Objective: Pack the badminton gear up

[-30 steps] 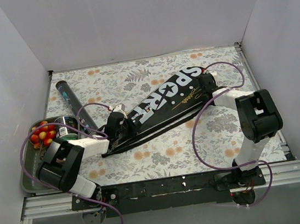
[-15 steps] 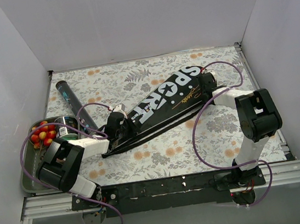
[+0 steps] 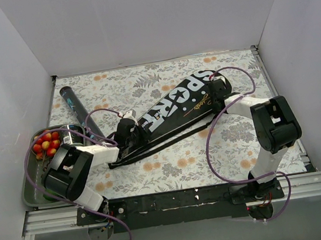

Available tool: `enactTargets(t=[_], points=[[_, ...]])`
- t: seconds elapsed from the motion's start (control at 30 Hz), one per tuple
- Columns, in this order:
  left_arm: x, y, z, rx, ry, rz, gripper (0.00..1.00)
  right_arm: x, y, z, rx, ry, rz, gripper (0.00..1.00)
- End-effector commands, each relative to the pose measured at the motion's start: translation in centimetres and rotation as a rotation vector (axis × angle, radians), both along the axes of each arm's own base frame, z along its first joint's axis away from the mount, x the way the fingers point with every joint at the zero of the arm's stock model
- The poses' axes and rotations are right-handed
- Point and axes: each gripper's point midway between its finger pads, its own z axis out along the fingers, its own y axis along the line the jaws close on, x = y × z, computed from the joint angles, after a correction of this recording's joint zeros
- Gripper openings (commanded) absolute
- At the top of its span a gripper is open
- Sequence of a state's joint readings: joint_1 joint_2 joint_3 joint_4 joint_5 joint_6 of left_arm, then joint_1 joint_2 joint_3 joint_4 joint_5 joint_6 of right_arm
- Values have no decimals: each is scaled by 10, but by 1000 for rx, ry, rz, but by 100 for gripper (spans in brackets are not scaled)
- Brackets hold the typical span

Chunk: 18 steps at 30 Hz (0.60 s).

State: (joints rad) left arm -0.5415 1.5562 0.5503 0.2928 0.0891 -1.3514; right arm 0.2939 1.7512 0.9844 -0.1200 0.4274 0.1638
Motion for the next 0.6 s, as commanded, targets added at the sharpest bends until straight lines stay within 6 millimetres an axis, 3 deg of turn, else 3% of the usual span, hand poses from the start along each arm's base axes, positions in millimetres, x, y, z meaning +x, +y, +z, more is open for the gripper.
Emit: enactTargets(t=[0.0,0.3,0.57], points=[[-22,22,-41,140,120,18,0,-1,47,18,71,-25,118,1],[-22,20,-38,137,115,13,0,-21,127,10,143,15,283,1],[-22,20,-37,135,112,14,0,-63,211,16,252,48,466,1]])
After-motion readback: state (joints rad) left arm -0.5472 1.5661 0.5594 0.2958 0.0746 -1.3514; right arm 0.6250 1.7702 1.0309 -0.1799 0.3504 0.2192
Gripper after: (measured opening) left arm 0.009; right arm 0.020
